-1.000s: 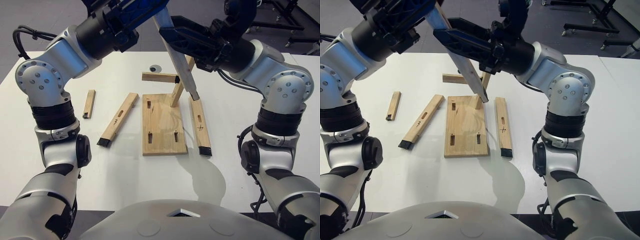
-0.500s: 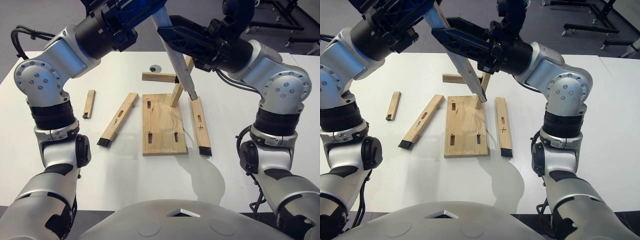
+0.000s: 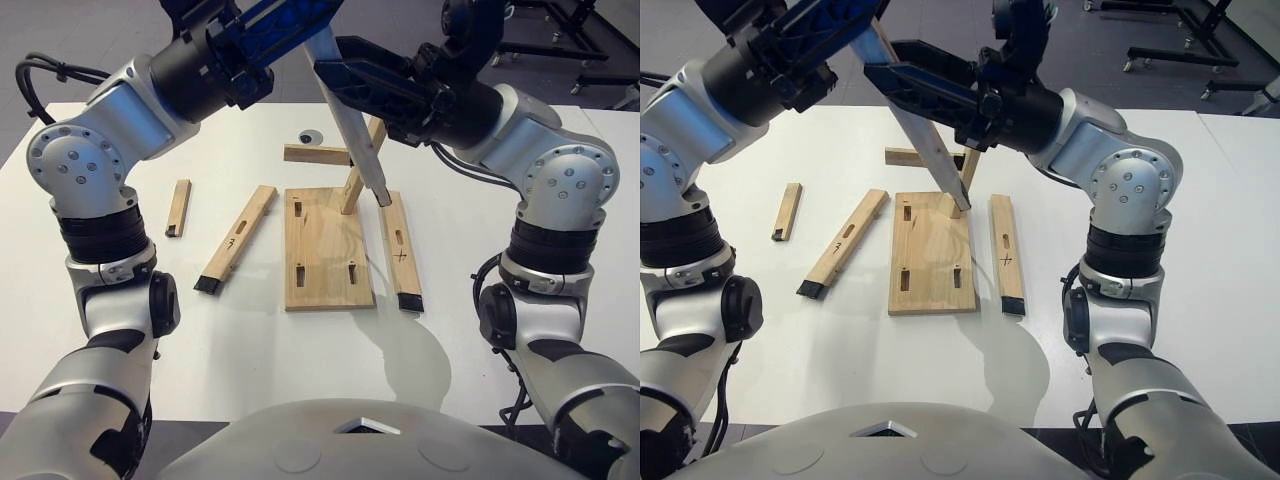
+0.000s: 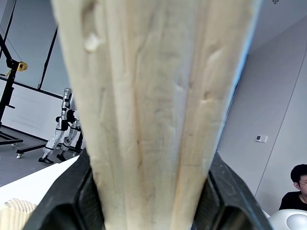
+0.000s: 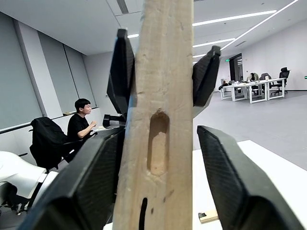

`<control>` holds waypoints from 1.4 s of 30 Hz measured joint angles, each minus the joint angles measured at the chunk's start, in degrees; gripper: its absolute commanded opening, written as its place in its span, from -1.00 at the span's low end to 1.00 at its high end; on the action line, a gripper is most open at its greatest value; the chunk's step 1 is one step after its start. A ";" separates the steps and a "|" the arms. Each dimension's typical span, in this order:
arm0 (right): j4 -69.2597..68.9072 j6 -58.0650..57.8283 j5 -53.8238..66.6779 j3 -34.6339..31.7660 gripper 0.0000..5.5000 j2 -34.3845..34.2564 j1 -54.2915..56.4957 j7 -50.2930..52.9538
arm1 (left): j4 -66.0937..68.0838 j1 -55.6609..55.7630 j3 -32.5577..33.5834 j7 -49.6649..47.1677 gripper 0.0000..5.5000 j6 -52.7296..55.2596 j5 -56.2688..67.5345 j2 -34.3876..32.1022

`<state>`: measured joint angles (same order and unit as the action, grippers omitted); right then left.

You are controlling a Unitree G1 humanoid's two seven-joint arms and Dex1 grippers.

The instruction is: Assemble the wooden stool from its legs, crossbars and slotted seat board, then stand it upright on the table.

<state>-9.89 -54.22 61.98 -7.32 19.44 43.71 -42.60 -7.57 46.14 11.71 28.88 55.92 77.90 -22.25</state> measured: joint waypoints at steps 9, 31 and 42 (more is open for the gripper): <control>0.06 0.04 -0.10 -0.03 0.72 0.07 0.00 0.41 | -0.17 -0.59 0.44 -0.41 -0.24 0.00 0.25 -0.05; 23.66 8.77 -7.01 -17.71 0.96 17.34 11.26 2.85 | -0.46 -4.98 0.06 4.96 -0.24 -10.70 -32.10 -18.55; 20.63 8.77 -6.88 -18.12 0.96 15.42 6.33 6.02 | 3.74 -2.80 0.59 12.85 -0.24 -20.46 -37.44 -17.43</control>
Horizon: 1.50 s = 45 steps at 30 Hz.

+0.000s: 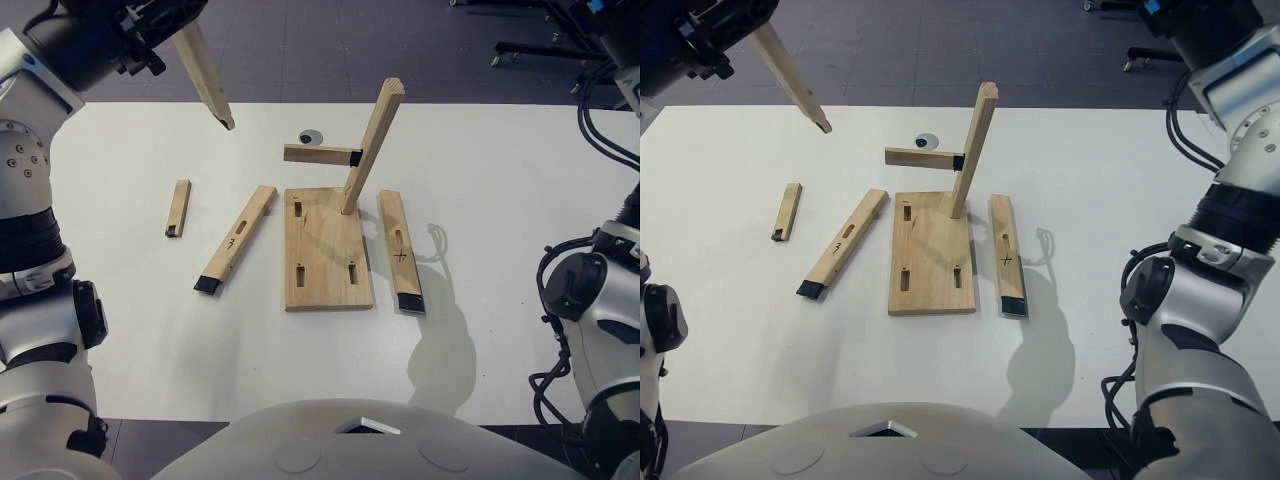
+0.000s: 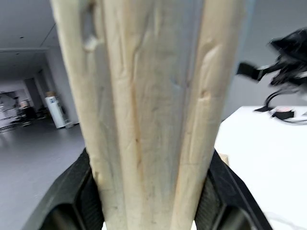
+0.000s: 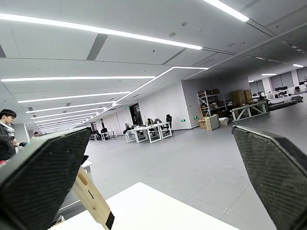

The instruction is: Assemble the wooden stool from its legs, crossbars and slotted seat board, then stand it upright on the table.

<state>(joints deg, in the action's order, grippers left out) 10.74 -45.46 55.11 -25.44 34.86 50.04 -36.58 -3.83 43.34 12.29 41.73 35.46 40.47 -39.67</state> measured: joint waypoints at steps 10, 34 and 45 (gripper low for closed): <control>-0.05 0.53 0.04 -0.81 0.96 -0.70 -2.16 -0.03 | 0.86 -7.96 6.95 4.17 -0.24 -3.69 7.88 7.55; -17.07 -16.94 1.46 17.08 0.96 7.17 -22.45 -18.42 | 28.62 -8.97 5.47 34.16 -0.24 -15.33 5.12 12.48; -23.07 -12.74 -3.41 28.72 0.96 -1.13 -26.97 -18.07 | 42.56 -4.33 1.99 40.51 -0.24 -22.90 -1.58 16.05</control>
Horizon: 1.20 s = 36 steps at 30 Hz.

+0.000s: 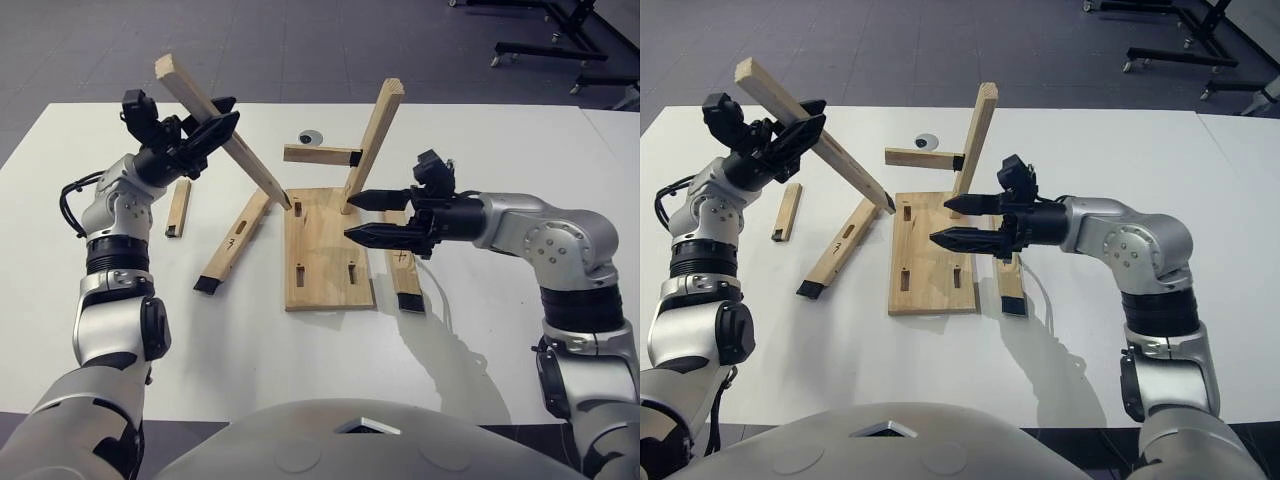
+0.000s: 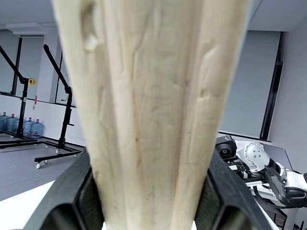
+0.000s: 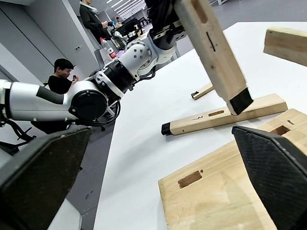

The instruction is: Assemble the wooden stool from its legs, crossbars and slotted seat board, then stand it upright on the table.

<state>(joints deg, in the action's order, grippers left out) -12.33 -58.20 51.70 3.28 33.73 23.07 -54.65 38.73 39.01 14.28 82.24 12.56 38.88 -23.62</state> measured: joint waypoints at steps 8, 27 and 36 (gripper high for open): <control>-0.83 9.21 -14.99 14.44 0.96 -3.56 0.19 1.72 | 4.05 1.67 0.37 0.89 -0.24 -1.74 -1.49 0.79; 6.70 5.80 -24.91 23.53 0.96 -7.90 3.34 1.60 | 16.69 6.71 2.85 3.04 -0.24 -5.23 -4.99 2.72; 2.38 4.50 -25.63 22.66 0.96 -7.14 4.49 1.14 | 10.74 3.67 2.92 3.16 -0.24 -4.15 -4.92 2.74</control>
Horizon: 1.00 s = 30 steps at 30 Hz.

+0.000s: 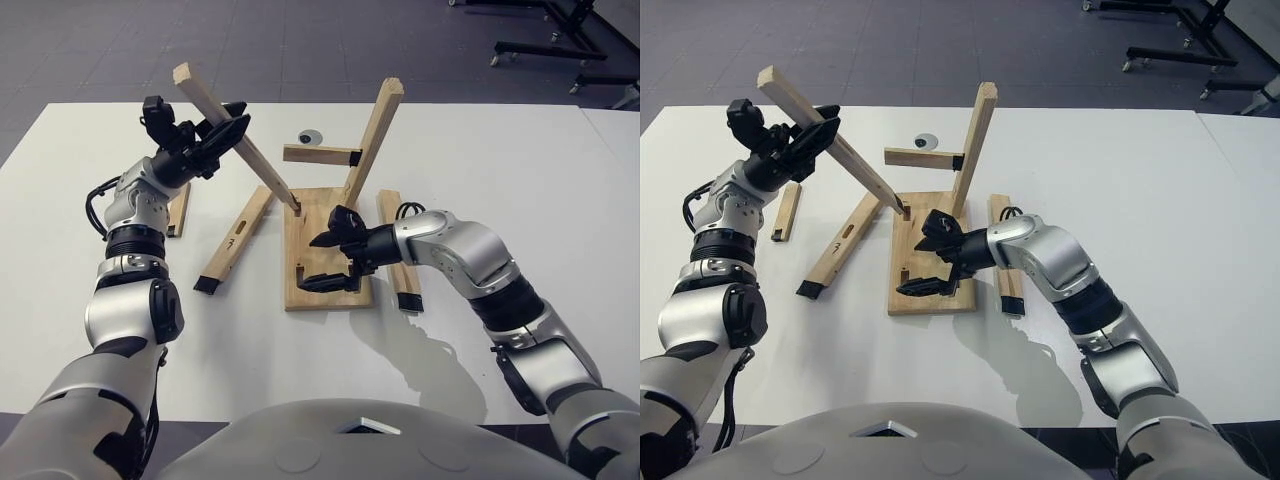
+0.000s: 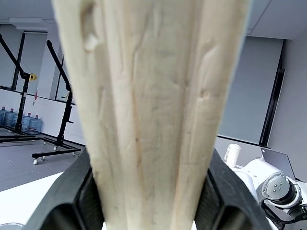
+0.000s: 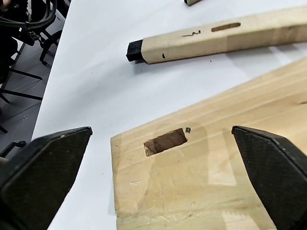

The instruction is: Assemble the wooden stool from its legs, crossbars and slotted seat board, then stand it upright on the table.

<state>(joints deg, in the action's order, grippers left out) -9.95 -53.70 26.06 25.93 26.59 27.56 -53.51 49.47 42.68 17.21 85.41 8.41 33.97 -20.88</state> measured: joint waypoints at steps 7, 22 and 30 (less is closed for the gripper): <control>-11.80 4.37 -3.38 -2.01 0.96 5.24 -2.34 2.28 | -4.24 -2.15 0.57 -0.85 -0.24 1.47 0.77 0.27; -4.15 20.42 -22.48 8.17 0.96 3.34 -5.63 7.30 | -6.10 -2.59 1.08 -2.34 -0.24 1.88 1.44 0.32; -4.93 32.65 -28.31 9.56 0.96 11.68 -5.11 0.25 | -6.37 -2.65 0.86 -2.36 -0.24 1.71 1.37 0.36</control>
<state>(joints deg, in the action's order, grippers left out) -14.88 -21.04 -2.25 35.49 38.27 22.45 -53.26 43.10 40.04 18.07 83.04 10.12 35.34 -20.52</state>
